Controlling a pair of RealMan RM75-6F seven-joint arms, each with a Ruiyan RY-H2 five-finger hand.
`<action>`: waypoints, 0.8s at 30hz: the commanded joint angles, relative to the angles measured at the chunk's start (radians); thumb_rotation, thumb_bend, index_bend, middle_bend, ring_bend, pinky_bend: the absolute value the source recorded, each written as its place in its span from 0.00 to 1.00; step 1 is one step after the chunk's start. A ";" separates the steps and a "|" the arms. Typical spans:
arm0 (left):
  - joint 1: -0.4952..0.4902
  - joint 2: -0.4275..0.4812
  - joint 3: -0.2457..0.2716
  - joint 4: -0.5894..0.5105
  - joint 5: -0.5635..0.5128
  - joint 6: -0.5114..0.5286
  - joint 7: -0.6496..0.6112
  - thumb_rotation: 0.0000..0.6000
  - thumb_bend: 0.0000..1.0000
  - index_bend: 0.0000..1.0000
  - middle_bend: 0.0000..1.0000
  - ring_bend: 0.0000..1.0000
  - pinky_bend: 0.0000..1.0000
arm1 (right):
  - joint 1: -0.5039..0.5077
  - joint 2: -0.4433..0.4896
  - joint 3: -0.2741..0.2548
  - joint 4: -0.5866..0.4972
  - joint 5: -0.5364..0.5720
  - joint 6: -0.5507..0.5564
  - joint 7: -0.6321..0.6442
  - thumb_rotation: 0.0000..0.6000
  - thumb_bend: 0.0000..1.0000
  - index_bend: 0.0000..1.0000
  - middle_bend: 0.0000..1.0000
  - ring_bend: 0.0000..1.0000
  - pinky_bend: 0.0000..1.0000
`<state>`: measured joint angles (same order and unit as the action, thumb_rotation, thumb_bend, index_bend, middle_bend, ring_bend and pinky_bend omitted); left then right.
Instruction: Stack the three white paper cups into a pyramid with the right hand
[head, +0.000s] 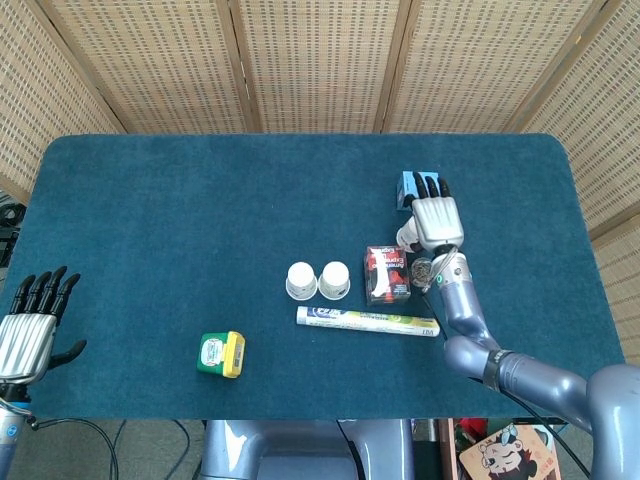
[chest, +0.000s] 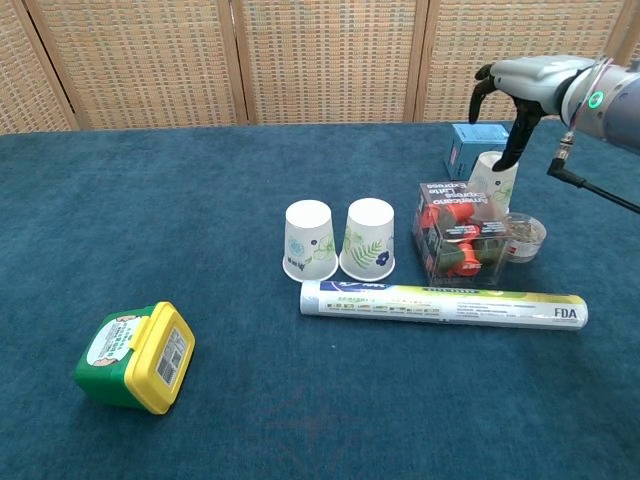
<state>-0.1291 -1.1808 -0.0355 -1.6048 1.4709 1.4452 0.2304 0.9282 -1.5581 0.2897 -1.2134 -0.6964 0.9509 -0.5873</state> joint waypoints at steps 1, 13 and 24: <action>0.000 -0.002 0.000 0.000 0.001 0.001 0.005 1.00 0.22 0.00 0.00 0.00 0.00 | 0.006 -0.020 -0.001 0.051 -0.002 -0.030 0.018 1.00 0.16 0.35 0.00 0.00 0.00; -0.004 -0.013 -0.004 0.003 -0.010 -0.005 0.034 1.00 0.22 0.00 0.00 0.00 0.00 | 0.032 -0.075 -0.010 0.238 -0.016 -0.132 0.046 1.00 0.16 0.35 0.00 0.00 0.00; -0.006 -0.017 -0.003 0.006 -0.007 -0.005 0.041 1.00 0.22 0.00 0.00 0.00 0.00 | 0.037 -0.114 -0.011 0.326 0.020 -0.187 0.027 1.00 0.16 0.35 0.00 0.00 0.00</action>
<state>-0.1354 -1.1979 -0.0388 -1.5991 1.4634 1.4402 0.2716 0.9661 -1.6699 0.2775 -0.8898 -0.6772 0.7653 -0.5623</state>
